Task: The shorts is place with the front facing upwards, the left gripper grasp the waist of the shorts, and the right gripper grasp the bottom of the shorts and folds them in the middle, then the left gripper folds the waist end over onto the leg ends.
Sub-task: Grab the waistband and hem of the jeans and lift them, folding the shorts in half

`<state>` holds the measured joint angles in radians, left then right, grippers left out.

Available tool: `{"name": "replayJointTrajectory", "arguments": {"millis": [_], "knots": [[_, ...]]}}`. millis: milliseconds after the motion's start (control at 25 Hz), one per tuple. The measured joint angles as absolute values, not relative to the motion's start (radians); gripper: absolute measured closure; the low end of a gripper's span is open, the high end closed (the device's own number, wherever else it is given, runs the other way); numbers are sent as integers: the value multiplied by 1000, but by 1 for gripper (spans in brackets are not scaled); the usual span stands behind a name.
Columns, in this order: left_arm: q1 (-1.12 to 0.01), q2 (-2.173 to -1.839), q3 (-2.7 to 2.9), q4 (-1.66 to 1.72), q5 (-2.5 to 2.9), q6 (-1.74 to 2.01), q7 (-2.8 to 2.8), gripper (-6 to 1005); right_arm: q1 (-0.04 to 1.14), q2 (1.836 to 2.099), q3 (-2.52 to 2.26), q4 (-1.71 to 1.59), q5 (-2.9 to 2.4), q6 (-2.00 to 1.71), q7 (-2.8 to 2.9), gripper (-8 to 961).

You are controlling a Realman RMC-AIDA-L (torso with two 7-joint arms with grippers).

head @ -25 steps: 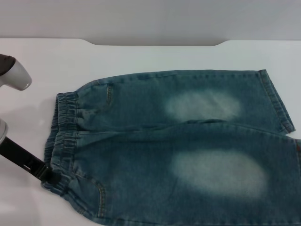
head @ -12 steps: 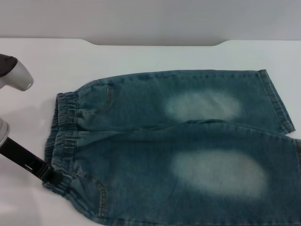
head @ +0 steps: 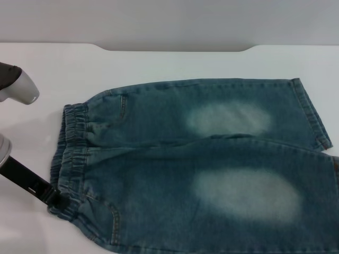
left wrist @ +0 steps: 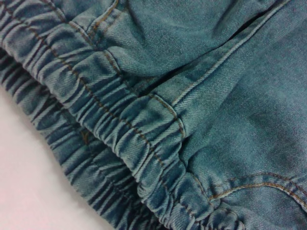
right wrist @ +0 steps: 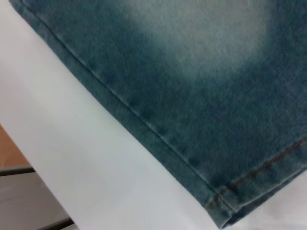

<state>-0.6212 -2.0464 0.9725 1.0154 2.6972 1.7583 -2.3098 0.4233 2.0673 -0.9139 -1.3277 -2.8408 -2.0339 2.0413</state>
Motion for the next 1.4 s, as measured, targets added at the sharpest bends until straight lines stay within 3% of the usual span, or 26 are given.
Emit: {"name": "replayJointTrajectory", "arguments": {"millis": [1400], "knots": [[-647,-2046,976,1002,2700,1758,-2313,954,472,2072,-932,-1221,-2839,-1966,2048,437]]}}
